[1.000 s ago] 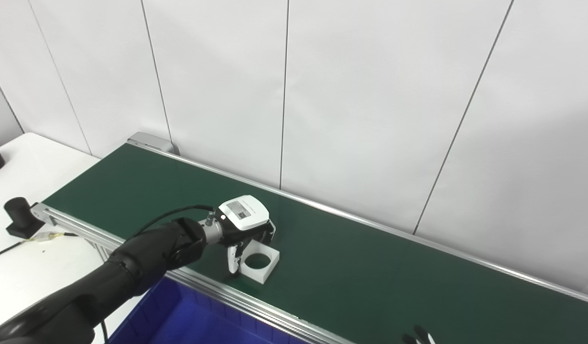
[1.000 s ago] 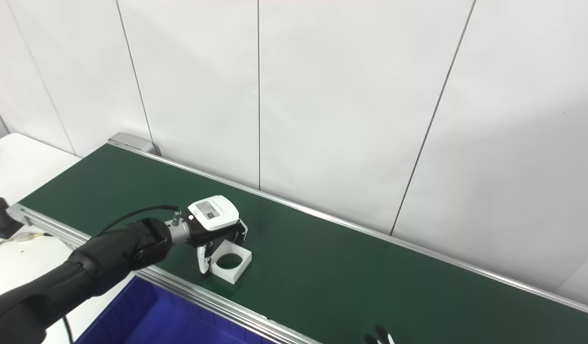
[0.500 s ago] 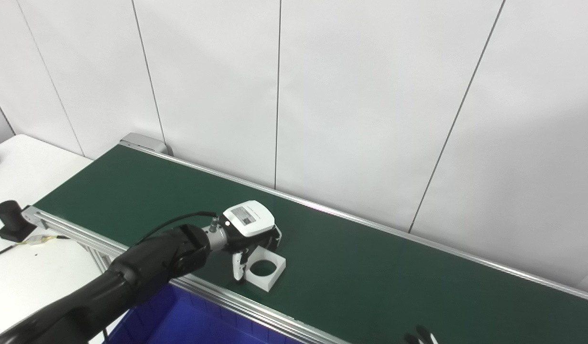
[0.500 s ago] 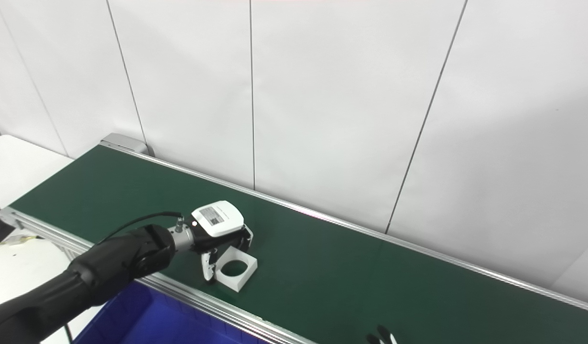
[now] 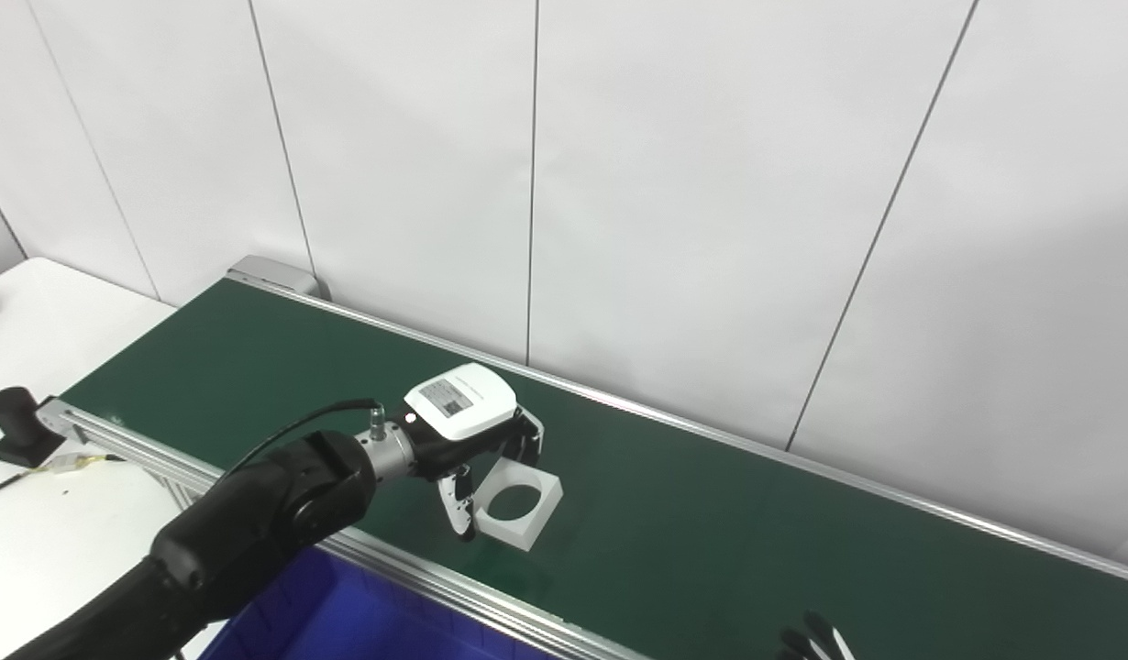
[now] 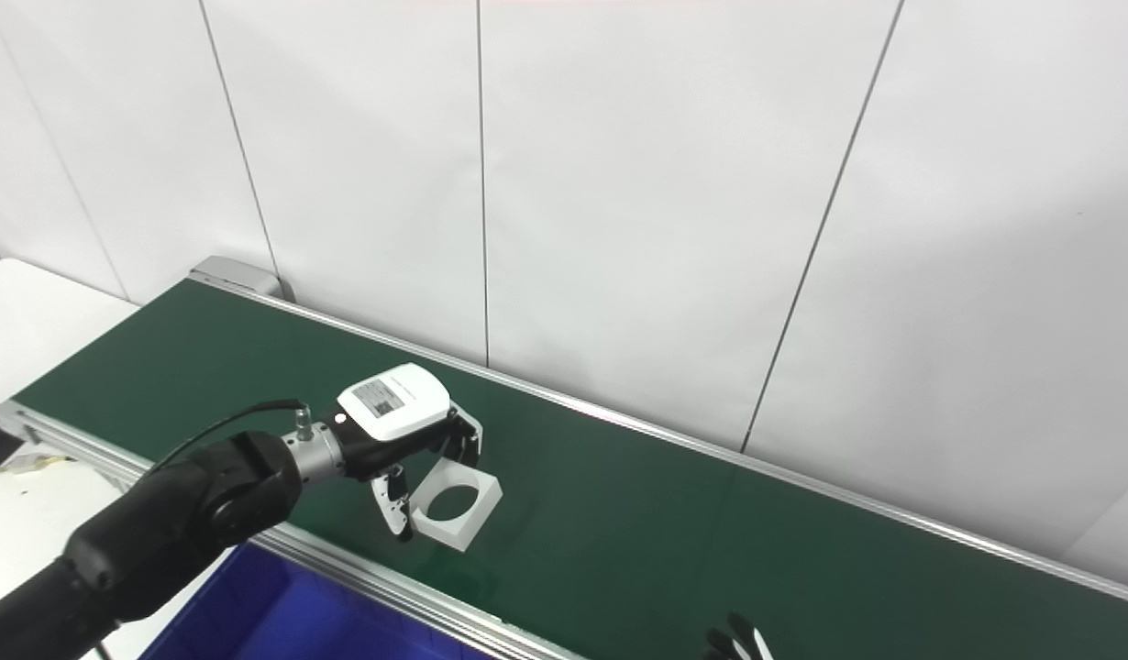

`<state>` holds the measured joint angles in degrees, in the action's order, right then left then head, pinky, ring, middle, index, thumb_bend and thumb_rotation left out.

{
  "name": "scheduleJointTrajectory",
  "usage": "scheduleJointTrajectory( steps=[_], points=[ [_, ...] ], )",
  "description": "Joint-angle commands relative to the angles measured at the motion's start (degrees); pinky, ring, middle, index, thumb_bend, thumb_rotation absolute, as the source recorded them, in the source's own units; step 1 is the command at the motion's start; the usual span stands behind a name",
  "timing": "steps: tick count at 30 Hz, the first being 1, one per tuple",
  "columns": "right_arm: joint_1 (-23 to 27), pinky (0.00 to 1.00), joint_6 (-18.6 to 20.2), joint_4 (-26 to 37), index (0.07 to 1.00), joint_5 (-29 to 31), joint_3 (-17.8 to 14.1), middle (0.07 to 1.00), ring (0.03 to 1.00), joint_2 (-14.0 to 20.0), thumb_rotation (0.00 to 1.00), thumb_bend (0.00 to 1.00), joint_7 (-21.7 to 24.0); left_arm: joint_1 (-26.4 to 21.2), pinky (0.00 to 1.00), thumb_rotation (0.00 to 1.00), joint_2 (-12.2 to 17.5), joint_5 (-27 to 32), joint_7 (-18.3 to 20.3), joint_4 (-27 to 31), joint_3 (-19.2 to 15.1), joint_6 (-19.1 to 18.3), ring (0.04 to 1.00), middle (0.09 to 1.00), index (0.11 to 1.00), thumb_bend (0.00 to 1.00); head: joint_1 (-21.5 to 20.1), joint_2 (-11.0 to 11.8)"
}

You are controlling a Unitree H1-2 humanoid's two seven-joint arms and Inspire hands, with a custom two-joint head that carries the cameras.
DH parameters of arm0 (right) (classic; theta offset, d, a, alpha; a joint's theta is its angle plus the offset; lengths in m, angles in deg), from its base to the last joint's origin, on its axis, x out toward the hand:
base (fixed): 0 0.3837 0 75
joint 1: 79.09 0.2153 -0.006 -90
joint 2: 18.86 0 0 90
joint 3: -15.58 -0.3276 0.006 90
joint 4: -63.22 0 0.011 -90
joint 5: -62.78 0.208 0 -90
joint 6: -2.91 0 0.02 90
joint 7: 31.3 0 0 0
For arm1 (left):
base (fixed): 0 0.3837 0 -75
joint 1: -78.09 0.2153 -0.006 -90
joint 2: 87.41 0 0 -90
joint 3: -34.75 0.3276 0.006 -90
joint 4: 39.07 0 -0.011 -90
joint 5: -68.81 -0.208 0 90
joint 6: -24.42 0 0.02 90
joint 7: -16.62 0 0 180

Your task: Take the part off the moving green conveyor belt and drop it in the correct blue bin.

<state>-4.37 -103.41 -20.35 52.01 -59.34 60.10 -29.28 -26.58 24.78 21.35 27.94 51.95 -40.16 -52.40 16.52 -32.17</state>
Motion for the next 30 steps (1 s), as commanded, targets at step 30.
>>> scheduleJointTrajectory(
  steps=[30],
  points=[
    [0.18, 0.70, 5.81, 9.71, 0.920, 2.13, -2.86, 0.833, 0.803, 1.35, 0.41, 0.58, 3.45, 20.07, 0.49, 0.00, -3.01, 6.74, 13.74, 34.57, -13.68, -9.88, 0.484, 0.466, 0.503, 0.52, 1.93, -14.43]
  ],
)
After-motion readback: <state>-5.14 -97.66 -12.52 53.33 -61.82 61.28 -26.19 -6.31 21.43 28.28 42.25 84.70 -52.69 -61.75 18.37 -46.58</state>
